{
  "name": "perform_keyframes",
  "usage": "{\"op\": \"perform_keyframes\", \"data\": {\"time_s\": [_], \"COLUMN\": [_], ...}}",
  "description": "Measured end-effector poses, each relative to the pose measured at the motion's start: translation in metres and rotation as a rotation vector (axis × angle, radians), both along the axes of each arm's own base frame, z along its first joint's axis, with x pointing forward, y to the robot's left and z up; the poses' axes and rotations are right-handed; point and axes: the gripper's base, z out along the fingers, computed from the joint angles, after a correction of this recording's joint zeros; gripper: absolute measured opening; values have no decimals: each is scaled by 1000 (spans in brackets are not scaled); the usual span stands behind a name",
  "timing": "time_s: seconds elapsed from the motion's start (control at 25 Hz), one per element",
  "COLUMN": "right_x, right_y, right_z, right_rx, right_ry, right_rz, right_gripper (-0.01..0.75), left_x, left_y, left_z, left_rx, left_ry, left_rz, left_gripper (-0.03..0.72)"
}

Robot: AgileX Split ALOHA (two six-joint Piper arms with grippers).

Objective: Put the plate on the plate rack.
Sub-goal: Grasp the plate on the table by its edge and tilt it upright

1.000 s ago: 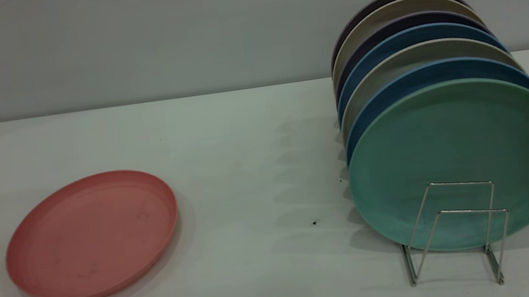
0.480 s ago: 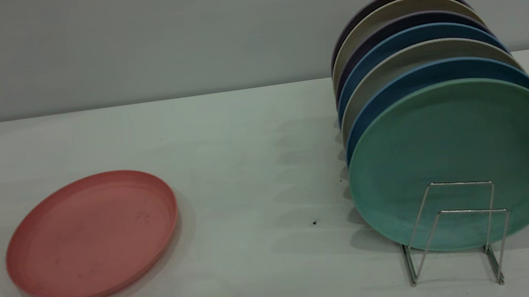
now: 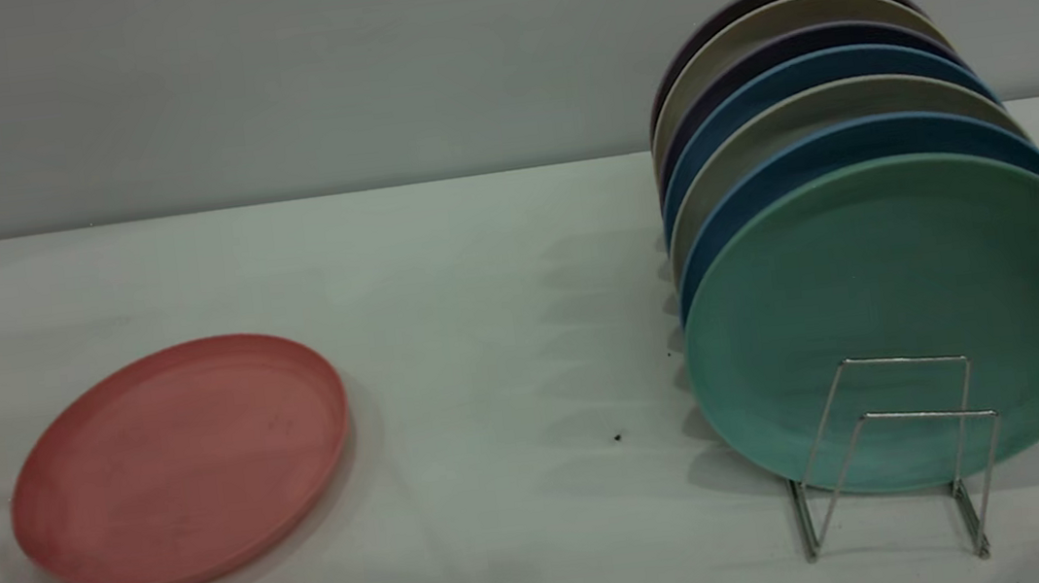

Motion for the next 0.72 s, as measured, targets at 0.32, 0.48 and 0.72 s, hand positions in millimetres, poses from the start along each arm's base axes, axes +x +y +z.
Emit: {"op": "perform_keyframes", "data": {"time_s": [0.32, 0.48, 0.72], "right_x": [22, 32, 42], "right_y": [9, 14, 18], "right_z": [-11, -16, -22], "right_rx": [44, 59, 76], "right_ry": [48, 61, 68], "right_rz": [-21, -22, -25], "right_gripper": [240, 240, 240], "left_x": [38, 47, 56], "left_y": [0, -2, -6], "left_z": [-31, -43, -55], "left_rx": [-34, -59, -97], "left_ry": [48, 81, 132], "left_rz": [14, 1, -22], "left_gripper": [430, 430, 430]}}
